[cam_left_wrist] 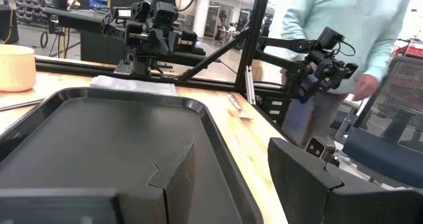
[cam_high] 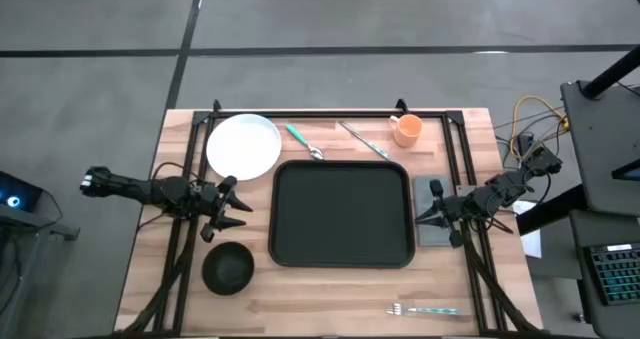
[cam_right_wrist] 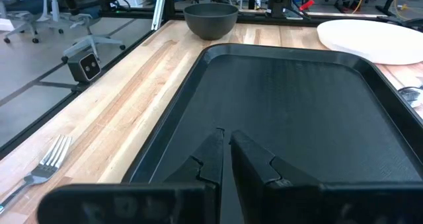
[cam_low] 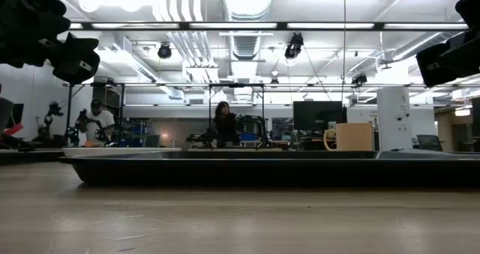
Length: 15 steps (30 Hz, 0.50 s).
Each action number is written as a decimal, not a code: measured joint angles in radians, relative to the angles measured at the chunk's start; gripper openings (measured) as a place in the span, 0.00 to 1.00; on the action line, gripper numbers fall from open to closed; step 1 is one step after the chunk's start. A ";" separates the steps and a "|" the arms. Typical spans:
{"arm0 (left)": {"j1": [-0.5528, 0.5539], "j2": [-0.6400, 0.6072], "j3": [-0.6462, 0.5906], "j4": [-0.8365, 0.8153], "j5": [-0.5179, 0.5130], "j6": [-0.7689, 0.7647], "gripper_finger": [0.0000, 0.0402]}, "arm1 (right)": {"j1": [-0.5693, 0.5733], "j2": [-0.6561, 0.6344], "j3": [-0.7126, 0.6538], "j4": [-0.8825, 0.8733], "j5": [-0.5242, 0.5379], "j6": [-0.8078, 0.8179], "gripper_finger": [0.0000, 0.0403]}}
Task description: Set up tray
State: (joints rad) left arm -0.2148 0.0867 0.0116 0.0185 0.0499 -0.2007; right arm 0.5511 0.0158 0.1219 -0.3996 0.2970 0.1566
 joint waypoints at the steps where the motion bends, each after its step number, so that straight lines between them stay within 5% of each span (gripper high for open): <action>1: 0.000 0.000 0.000 0.000 0.000 0.000 0.42 | 0.000 0.000 0.000 0.000 0.000 0.000 0.06; 15: 0.000 0.000 0.000 0.000 0.000 0.000 0.42 | 0.000 0.000 0.000 0.000 0.014 0.000 0.06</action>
State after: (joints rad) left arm -0.2148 0.0864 0.0116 0.0181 0.0502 -0.2005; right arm 0.5510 0.0154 0.1219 -0.3992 0.3106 0.1566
